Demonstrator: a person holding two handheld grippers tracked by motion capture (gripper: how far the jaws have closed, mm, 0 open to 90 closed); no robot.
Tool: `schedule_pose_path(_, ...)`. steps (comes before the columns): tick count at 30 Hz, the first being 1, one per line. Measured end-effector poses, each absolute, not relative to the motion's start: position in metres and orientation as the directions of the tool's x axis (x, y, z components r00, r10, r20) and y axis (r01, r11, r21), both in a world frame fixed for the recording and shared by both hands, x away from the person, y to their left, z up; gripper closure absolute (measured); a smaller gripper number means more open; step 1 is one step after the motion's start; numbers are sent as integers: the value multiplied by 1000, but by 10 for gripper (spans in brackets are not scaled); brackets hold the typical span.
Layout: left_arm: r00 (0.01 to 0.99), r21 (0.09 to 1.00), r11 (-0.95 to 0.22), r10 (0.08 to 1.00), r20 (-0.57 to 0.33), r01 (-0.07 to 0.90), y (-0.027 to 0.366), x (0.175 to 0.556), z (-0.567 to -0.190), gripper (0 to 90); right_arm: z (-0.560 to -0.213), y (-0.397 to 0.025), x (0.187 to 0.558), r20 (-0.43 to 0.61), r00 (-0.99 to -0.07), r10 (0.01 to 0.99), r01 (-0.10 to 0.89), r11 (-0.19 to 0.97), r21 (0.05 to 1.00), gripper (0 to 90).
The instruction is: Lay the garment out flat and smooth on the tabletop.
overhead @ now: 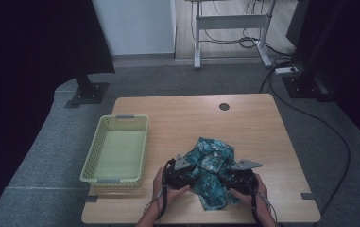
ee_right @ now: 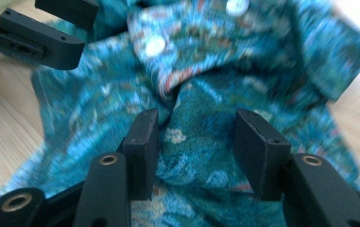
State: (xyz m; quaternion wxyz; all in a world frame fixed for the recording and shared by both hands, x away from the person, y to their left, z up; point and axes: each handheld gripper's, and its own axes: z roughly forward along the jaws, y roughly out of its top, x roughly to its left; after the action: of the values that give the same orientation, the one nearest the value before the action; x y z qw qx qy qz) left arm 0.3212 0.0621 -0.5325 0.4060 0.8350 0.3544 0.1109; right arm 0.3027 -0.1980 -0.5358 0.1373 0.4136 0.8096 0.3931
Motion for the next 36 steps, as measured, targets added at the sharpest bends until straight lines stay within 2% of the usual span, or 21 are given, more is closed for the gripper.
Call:
schedule_pose_path(13,715,734,-410,685,-144,541,67,312,-550,455,-551,-196,293,97,-624,775,570,366,736,510)
schedule_pose_path(23,735,737,-425,662,-143,526,74,275,-551,462,-552,-201,262,82,-683,726,530,414,740,514)
schedule_pose_path(26,735,741,-425,664,-136,521,75,271,-551,470,-550,-213,256,74,-688,722,500,399,769,492)
schedule_pose_path(27,732,740,-420,666,-141,525,76,272,-551,470,-550,-213,256,74,-688,722,500,399,769,492)
schedule_pose_path(28,730,740,-415,667,-148,530,76,272,-551,473,-545,-225,253,104,-681,725,495,351,795,500)
schedule_pose_path(32,728,742,-410,669,-151,530,76,272,-551,473,-534,-238,251,91,-670,737,484,340,806,506)
schedule_pose_path(36,729,750,-409,669,-142,521,76,270,-553,474,-530,-260,252,91,-619,780,516,317,796,505)
